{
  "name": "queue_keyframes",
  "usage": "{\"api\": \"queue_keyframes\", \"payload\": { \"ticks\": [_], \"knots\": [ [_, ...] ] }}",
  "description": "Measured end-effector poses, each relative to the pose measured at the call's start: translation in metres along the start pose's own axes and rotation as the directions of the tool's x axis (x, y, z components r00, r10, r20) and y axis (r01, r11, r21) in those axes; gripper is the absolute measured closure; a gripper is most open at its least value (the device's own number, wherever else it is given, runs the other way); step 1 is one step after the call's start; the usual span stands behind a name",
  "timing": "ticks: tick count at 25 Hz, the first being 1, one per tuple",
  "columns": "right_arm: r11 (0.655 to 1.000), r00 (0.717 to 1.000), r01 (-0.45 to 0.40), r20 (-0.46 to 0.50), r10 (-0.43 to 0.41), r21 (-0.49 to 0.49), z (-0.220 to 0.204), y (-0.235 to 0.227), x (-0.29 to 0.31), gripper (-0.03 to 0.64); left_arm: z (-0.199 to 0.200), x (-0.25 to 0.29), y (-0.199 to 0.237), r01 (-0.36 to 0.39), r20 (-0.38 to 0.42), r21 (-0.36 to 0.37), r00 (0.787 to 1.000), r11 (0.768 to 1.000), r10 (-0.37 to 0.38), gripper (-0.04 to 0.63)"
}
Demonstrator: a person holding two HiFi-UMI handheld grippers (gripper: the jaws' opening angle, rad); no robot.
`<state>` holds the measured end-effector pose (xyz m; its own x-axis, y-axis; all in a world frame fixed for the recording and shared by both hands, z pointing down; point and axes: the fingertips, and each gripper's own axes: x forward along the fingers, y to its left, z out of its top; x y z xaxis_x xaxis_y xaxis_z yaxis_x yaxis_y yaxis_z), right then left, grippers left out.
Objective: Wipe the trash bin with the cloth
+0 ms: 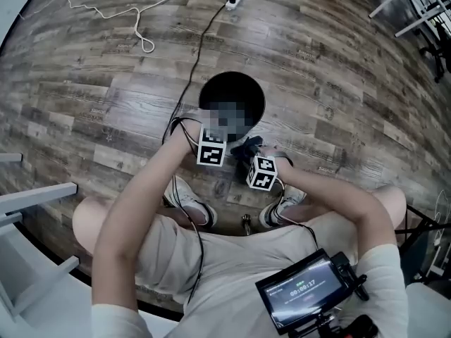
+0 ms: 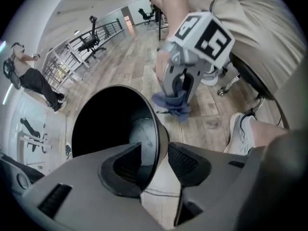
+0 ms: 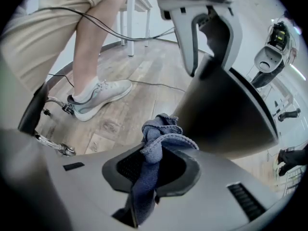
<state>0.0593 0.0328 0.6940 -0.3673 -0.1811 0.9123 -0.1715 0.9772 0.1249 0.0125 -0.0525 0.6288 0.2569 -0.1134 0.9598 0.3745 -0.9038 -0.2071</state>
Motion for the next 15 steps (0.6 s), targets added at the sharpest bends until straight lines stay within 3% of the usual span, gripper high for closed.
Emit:
{"api": "queue_keyframes", "payload": {
  "ticks": [5,15],
  "knots": [
    [0.998,0.995,0.054,0.085,-0.053,-0.016,0.033,-0.009,-0.051,0.540,-0.010,0.003,0.001,-0.002,-0.009,0.031,1.000,1.000,0.002,0.497],
    [0.993,0.986,0.121,0.112,-0.121,0.003,0.048,-0.040,-0.083,0.540,0.020,0.004,-0.015,0.048,0.037,-0.019,0.998,0.999,-0.048,0.539]
  ]
}}
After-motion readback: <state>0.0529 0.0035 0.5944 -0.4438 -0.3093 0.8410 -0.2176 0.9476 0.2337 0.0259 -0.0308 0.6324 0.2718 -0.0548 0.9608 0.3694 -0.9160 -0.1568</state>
